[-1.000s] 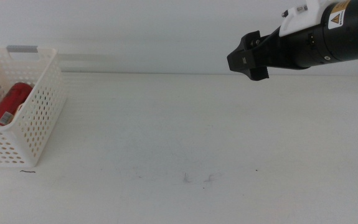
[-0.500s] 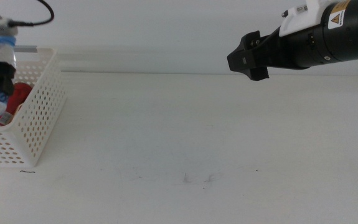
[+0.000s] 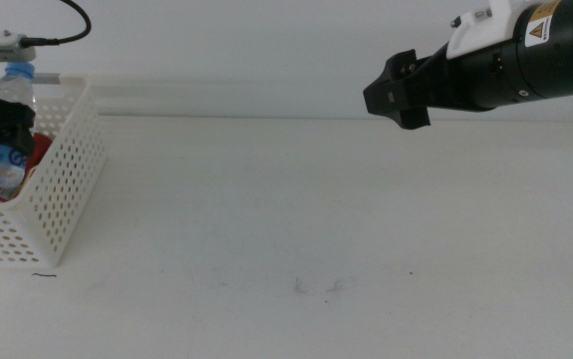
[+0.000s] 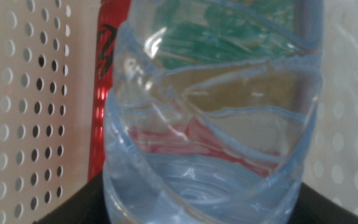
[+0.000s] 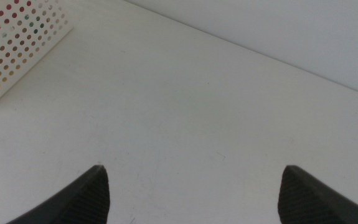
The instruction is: Use arms to grab the bottles and put them into the dustbin to the left of the table.
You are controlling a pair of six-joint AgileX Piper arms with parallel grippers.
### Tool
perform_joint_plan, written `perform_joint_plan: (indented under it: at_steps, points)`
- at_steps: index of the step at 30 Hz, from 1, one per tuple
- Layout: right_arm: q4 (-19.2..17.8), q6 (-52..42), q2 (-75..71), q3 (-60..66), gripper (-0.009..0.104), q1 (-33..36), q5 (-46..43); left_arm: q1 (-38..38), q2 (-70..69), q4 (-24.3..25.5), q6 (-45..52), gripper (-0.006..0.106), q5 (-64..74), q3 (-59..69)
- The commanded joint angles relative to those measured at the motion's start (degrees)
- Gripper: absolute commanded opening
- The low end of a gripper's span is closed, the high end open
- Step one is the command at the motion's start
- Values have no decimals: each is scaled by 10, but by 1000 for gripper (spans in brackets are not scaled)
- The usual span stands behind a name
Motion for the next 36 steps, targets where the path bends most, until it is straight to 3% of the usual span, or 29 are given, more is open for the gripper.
perform_joint_plan:
  at_steps: [1,3,8,9,18,25,36]
  points:
    - [0,1,-5,2,78,0,-4,0,-11,-4,-17,23,-12,-7]
    - [0,1,-5,2,78,0,-4,0,-11,-3,-21,39,-12,-7]
    - [0,1,-5,2,78,0,-4,0,-7,11,-21,91,-2,-6]
    - [0,1,-5,2,78,0,-4,0,-7,11,-23,94,1,-6]
    - [0,1,-5,2,78,0,-4,-6,-89,-24,-30,94,75,4]
    - [0,1,-5,2,78,0,-4,-36,-261,-107,-4,94,40,88]
    - [0,1,-5,2,78,0,-4,-119,-555,-104,7,94,-17,219]
